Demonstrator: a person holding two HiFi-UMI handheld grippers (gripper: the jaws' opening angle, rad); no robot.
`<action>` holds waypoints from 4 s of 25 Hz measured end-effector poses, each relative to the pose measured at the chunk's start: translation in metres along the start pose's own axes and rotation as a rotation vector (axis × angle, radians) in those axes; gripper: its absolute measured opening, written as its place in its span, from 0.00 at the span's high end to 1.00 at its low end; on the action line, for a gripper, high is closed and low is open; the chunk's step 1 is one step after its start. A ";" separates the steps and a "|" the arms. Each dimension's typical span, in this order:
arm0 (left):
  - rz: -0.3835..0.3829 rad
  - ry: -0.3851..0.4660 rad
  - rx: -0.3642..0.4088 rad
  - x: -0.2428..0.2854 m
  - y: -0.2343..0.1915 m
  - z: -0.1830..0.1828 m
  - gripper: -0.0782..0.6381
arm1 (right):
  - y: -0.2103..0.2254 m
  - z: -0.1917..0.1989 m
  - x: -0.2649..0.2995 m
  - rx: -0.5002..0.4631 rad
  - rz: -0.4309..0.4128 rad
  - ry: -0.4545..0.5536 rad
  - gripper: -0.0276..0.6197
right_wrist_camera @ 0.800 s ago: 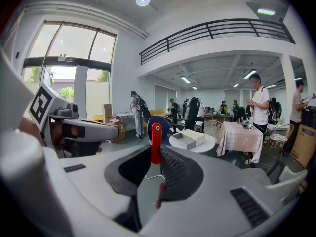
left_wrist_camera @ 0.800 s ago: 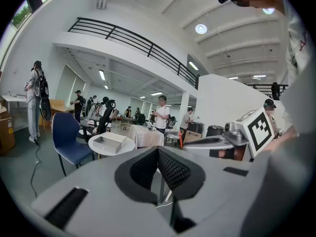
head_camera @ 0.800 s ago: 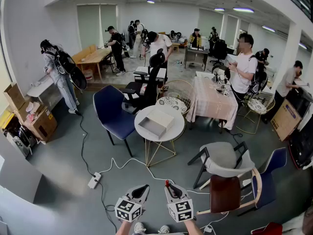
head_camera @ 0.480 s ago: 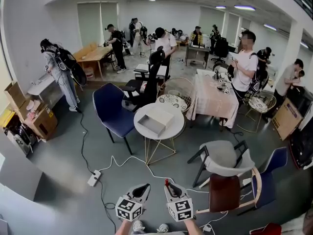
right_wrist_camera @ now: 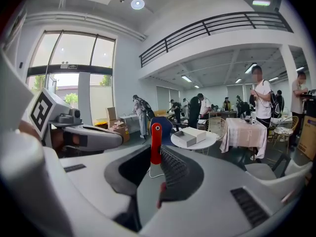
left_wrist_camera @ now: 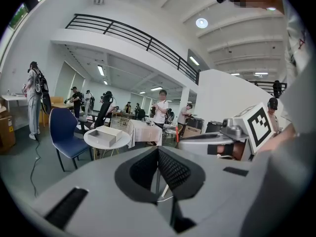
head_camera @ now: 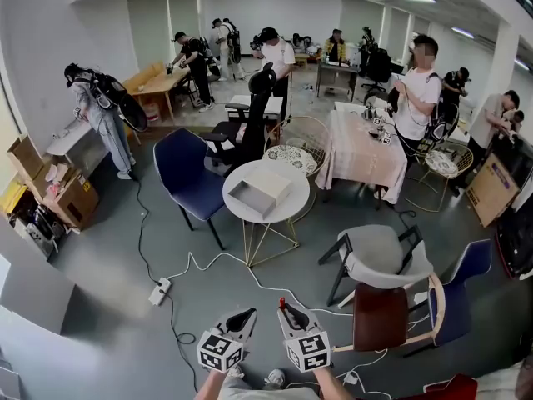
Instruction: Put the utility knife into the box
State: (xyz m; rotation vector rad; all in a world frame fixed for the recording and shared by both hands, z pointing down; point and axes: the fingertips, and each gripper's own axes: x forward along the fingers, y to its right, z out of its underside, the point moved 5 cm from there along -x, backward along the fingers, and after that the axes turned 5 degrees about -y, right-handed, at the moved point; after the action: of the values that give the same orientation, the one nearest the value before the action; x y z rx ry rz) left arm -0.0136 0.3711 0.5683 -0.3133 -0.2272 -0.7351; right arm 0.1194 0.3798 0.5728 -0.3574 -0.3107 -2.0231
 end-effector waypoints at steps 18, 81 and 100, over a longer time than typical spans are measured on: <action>-0.032 -0.010 -0.054 0.018 -0.008 0.015 0.87 | 0.020 0.012 0.010 -0.007 -0.025 -0.028 0.85; 0.047 -0.017 -0.079 0.222 -0.351 -0.123 0.87 | 0.150 -0.146 0.371 -0.004 0.078 -0.091 0.85; 0.009 -0.030 -0.069 0.349 -0.420 -0.197 0.87 | 0.255 -0.202 0.481 -0.001 0.009 -0.095 0.85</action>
State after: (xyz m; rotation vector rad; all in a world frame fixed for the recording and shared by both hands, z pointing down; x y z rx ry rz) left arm -0.0322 -0.2086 0.5776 -0.3911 -0.2286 -0.7311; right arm 0.1098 -0.2010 0.5858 -0.4553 -0.3667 -2.0008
